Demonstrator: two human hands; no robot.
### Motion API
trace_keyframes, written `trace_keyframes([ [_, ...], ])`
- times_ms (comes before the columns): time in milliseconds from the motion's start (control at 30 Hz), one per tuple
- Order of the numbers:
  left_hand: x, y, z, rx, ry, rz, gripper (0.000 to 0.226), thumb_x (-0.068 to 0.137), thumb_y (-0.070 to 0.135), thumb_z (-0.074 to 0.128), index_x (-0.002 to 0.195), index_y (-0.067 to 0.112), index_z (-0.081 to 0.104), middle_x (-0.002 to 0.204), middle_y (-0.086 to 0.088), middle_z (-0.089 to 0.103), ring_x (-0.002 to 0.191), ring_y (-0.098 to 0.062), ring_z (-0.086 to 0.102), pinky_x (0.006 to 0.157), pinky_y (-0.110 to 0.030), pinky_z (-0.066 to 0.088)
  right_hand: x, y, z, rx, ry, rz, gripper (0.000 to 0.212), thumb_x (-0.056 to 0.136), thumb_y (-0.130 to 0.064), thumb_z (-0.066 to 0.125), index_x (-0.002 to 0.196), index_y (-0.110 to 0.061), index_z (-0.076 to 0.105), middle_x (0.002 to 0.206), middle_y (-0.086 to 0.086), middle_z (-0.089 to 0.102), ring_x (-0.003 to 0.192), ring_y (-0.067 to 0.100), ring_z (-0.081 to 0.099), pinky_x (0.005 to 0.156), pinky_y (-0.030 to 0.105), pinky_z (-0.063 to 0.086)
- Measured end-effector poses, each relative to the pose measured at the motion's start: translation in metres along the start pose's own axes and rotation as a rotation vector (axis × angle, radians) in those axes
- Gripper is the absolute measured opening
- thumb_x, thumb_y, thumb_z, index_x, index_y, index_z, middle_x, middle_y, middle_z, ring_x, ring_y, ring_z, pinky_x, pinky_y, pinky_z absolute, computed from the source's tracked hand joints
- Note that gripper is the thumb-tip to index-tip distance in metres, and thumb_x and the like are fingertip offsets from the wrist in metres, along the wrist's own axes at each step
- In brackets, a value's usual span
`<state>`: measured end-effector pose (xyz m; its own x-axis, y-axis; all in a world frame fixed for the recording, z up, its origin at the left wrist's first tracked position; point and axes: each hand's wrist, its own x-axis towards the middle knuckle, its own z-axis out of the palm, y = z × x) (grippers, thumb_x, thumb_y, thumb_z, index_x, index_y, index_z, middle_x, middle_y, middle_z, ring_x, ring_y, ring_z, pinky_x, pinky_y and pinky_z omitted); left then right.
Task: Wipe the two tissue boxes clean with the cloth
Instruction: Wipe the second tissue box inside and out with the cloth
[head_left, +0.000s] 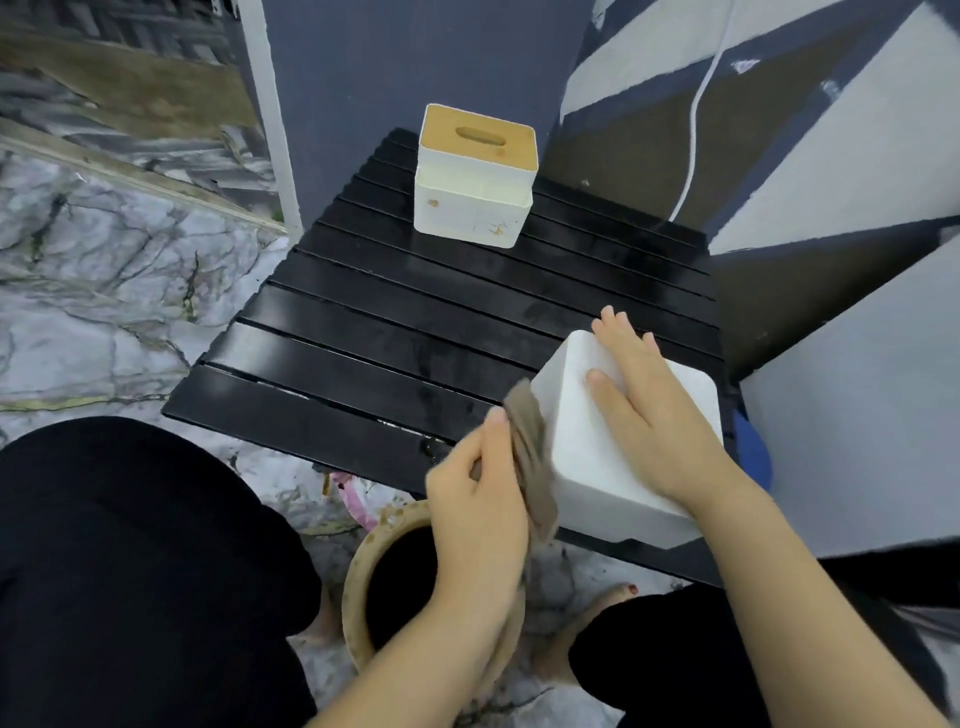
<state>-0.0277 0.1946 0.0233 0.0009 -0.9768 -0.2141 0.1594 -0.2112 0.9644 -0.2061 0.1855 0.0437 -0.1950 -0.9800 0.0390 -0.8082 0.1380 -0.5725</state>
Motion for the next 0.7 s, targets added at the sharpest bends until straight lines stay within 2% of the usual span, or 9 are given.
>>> trace_keyframes([
  [100,0.018,0.037,0.000,-0.115,0.055,0.055,0.057,0.104,0.039,0.052,0.067,0.000,0.035,0.065,-0.004,0.037,0.064,-0.017,0.036,0.062,-0.030,0.033,-0.006,-0.012,0.001,0.271,0.291,0.147,0.047,0.112,-0.038,0.035,0.159,-0.033,0.032,0.170,-0.015,0.020,0.160,0.013,0.002,0.129,0.036,0.005],
  [200,0.035,0.074,0.014,-0.084,-0.074,0.289,0.046,0.107,0.033,0.045,0.071,0.004,0.051,0.067,0.004,0.050,0.063,-0.003,0.045,0.063,-0.022,0.044,-0.019,-0.013,-0.001,0.148,0.338,0.230,0.048,0.113,-0.034,0.031,0.159,-0.025,0.033,0.170,-0.010,0.020,0.154,0.002,-0.004,0.122,0.026,-0.006],
  [233,0.044,0.078,0.023,0.039,-0.167,0.373,0.040,0.108,0.033,0.044,0.085,0.008,0.065,0.080,0.010,0.061,0.073,0.002,0.055,0.074,-0.018,0.050,-0.023,-0.011,0.000,0.049,0.293,0.225,0.049,0.113,-0.032,0.030,0.160,-0.020,0.032,0.171,-0.005,0.019,0.155,0.002,-0.002,0.121,0.025,-0.010],
  [267,0.052,0.078,0.033,0.270,-0.277,0.468,0.036,0.108,0.037,0.041,0.114,0.016,0.070,0.110,0.012,0.067,0.103,0.000,0.060,0.099,-0.020,0.048,-0.025,-0.008,0.003,-0.060,0.251,0.214,0.050,0.113,-0.031,0.029,0.160,-0.015,0.031,0.172,0.001,0.018,0.158,0.008,0.001,0.122,0.028,-0.011],
  [300,0.060,0.071,0.043,0.582,-0.404,0.559,0.043,0.108,0.043,0.037,0.142,0.024,0.057,0.146,0.009,0.053,0.139,-0.008,0.044,0.119,-0.028,0.029,-0.026,-0.006,0.006,-0.159,0.221,0.203,0.050,0.113,-0.029,0.029,0.160,-0.011,0.030,0.172,0.006,0.018,0.160,0.015,0.003,0.124,0.032,-0.011],
  [367,0.070,0.049,0.061,1.059,-0.600,0.665,0.056,0.108,0.047,0.029,0.160,0.026,0.026,0.170,0.004,0.011,0.158,-0.019,0.001,0.125,-0.038,0.002,-0.025,-0.003,0.009,-0.279,0.181,0.212,0.054,0.112,-0.026,0.026,0.162,-0.007,0.021,0.172,0.010,0.014,0.161,0.022,0.004,0.130,0.042,-0.005],
  [500,0.069,0.020,0.068,1.207,-0.656,0.708,0.059,0.110,0.040,0.029,0.161,0.014,0.020,0.171,-0.005,0.009,0.158,-0.021,0.000,0.127,-0.035,0.014,-0.023,-0.001,0.009,-0.422,0.136,0.259,0.059,0.109,-0.026,0.009,0.164,-0.003,0.007,0.173,0.013,0.003,0.161,0.024,0.000,0.130,0.045,0.004],
  [600,0.067,0.014,0.055,1.158,-0.578,0.854,0.056,0.107,0.039,0.033,0.153,0.006,0.041,0.163,-0.013,0.034,0.155,-0.029,0.022,0.123,-0.033,0.021,-0.024,0.002,0.012,-0.515,0.133,0.223,0.080,0.092,-0.032,-0.009,0.163,0.000,0.008,0.173,0.017,0.003,0.161,0.028,0.001,0.130,0.047,0.007],
  [700,0.057,0.005,0.036,1.093,-0.479,1.005,0.055,0.101,0.039,0.036,0.134,0.005,0.064,0.143,-0.013,0.060,0.140,-0.032,0.050,0.109,-0.029,0.039,-0.024,0.004,0.013,-0.536,0.135,0.215,0.088,0.085,-0.034,-0.012,0.163,0.001,0.012,0.172,0.019,0.007,0.161,0.030,0.005,0.129,0.049,0.010],
])
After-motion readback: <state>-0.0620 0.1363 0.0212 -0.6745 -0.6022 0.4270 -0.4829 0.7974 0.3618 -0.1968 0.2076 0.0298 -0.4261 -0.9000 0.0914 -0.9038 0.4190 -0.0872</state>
